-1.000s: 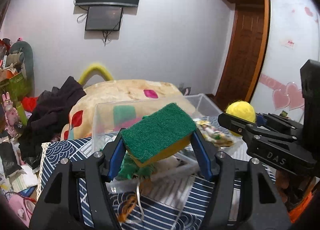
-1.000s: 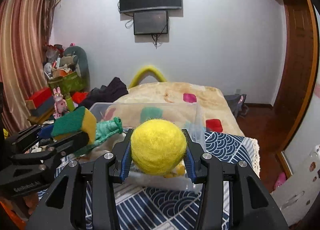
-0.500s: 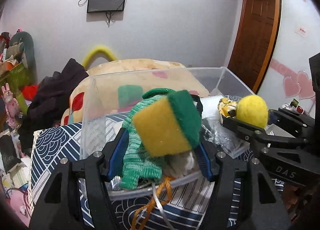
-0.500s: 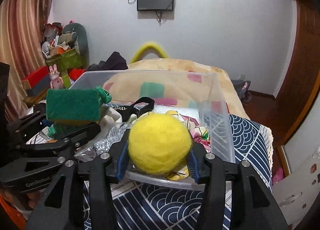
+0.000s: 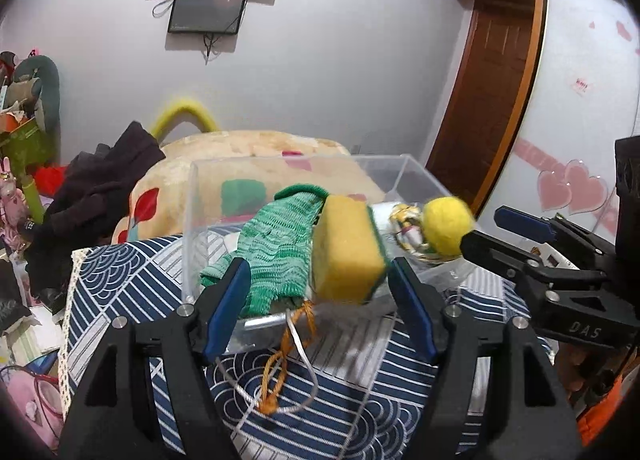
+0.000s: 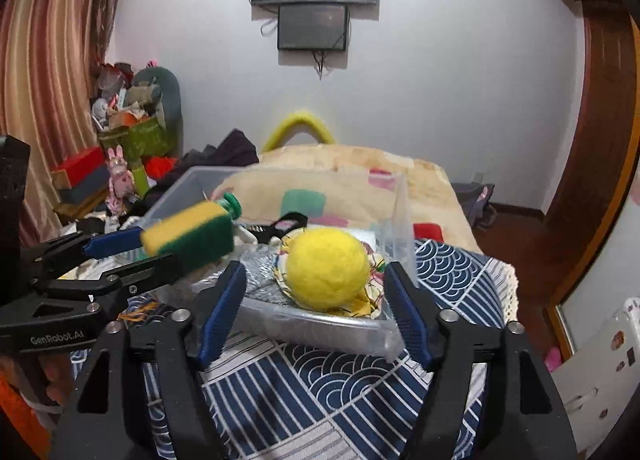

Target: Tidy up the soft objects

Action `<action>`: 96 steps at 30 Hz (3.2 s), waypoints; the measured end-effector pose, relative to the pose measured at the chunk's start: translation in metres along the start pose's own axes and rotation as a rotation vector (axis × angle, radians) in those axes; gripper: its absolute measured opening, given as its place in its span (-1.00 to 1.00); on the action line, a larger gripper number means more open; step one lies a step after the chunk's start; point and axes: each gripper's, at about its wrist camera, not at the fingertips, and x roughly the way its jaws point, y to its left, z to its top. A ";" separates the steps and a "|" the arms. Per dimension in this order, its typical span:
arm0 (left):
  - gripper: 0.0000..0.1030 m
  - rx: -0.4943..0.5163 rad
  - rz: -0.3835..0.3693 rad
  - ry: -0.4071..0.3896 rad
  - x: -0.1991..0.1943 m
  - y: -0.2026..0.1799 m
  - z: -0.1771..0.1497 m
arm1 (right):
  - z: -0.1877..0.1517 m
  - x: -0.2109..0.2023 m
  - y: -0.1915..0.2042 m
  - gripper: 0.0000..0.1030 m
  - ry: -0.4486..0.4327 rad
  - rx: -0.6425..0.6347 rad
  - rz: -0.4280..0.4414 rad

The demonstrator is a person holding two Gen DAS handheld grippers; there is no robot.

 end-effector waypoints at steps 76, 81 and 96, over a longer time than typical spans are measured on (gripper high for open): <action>0.99 0.133 0.070 -0.293 -0.121 -0.050 -0.015 | -0.009 -0.089 0.031 0.67 -0.241 0.036 0.035; 0.99 0.139 0.069 -0.297 -0.123 -0.051 -0.015 | -0.009 -0.090 0.031 0.67 -0.243 0.031 0.034; 0.99 0.145 0.071 -0.312 -0.124 -0.052 -0.015 | -0.008 -0.088 0.031 0.68 -0.237 0.036 0.041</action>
